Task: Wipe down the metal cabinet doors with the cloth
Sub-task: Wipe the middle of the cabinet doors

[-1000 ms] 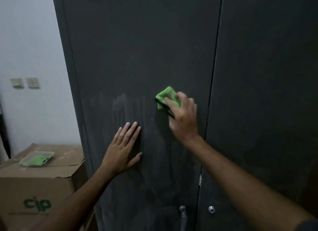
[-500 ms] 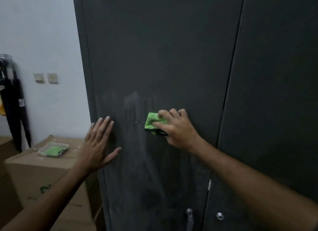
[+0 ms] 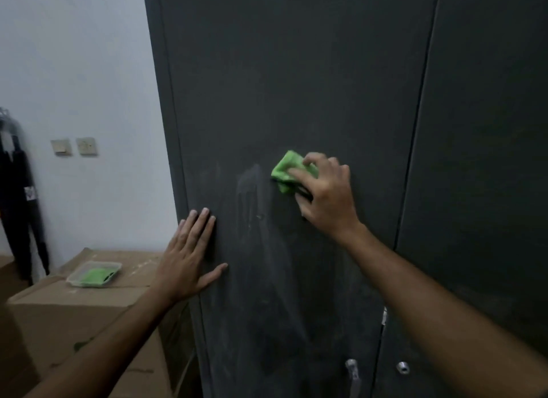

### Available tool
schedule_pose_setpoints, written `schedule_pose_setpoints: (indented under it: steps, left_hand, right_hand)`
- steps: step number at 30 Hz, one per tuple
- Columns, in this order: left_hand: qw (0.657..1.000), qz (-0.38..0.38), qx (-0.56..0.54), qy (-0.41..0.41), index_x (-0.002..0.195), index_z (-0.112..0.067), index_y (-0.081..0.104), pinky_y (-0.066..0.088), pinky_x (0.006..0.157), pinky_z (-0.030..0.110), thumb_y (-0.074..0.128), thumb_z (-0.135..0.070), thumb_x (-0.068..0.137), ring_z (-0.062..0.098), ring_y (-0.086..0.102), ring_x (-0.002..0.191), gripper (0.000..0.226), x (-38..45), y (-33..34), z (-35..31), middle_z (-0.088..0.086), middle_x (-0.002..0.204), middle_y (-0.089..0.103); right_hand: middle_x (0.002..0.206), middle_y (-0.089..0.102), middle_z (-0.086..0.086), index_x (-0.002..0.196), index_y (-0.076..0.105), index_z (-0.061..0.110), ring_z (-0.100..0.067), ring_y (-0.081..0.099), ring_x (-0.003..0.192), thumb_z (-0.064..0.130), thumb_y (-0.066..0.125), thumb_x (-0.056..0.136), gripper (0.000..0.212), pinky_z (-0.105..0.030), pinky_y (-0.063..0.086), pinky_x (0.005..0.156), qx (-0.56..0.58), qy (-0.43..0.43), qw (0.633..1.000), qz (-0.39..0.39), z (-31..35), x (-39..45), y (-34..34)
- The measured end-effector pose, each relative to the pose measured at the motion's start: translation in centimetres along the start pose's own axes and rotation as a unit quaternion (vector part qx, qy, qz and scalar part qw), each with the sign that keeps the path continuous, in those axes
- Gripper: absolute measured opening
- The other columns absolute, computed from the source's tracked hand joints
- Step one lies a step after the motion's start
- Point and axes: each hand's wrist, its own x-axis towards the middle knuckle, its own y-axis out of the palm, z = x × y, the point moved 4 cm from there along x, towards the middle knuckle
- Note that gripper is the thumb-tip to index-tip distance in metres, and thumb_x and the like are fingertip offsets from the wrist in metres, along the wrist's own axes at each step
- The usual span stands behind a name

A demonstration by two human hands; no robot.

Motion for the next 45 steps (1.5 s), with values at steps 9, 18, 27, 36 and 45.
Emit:
schedule_pose_setpoints:
  steps: [9,18,27,36,45]
  left_hand:
    - [1.0,-0.011,-0.019,-0.002,0.167,-0.008,0.018,0.014,0.131,0.051,0.058,-0.067,0.094,0.037,0.012,0.162,0.102,-0.1,0.4,0.2,0.014,0.175,0.012]
    - [0.999,-0.015,-0.027,-0.011,0.168,-0.01,0.016,0.009,0.133,0.046,0.056,-0.07,0.092,0.034,0.012,0.163,0.104,-0.3,1.1,0.6,0.012,0.176,0.012]
    - [0.999,-0.009,-0.044,-0.007,0.167,-0.006,0.013,0.012,0.132,0.046,0.057,-0.068,0.092,0.031,0.011,0.163,0.107,-0.2,0.6,0.7,0.011,0.176,0.01]
    - [0.998,-0.022,-0.062,-0.01,0.166,-0.003,0.012,0.014,0.132,0.046,0.062,-0.069,0.092,0.033,0.013,0.162,0.112,-0.4,1.0,1.0,0.013,0.176,0.011]
    - [0.995,-0.056,-0.046,-0.069,0.165,-0.001,0.017,0.025,0.128,0.055,0.061,-0.075,0.09,0.036,0.017,0.161,0.114,-1.3,0.6,1.1,0.017,0.173,0.017]
  right_hand:
    - [0.124,0.063,-0.007,0.109,0.073,0.03,-0.032,0.058,0.095,0.041,0.07,0.078,0.033,-0.042,0.039,0.077,-0.038,-0.168,0.983,0.067,4.8,-1.8,2.9]
    - [0.126,0.062,-0.006,0.108,0.072,0.03,-0.032,0.059,0.095,0.042,0.07,0.081,0.03,-0.043,0.041,0.077,-0.04,-0.272,0.955,0.112,8.4,-3.2,5.0]
    - [0.129,0.061,-0.008,0.115,0.072,0.029,-0.031,0.059,0.1,0.043,0.064,0.086,0.033,-0.044,0.043,0.079,-0.015,-0.243,0.964,0.107,11.1,-2.6,6.1]
    - [0.128,0.059,-0.007,0.117,0.071,0.029,-0.03,0.055,0.1,0.037,0.074,0.081,0.037,-0.042,0.04,0.079,0.001,-0.117,0.993,0.012,11.4,0.8,6.0]
    - [0.129,0.057,-0.008,0.119,0.07,0.026,-0.03,0.052,0.1,0.034,0.071,0.082,0.038,-0.04,0.037,0.078,0.001,-0.059,0.998,-0.02,12.0,3.8,6.1]
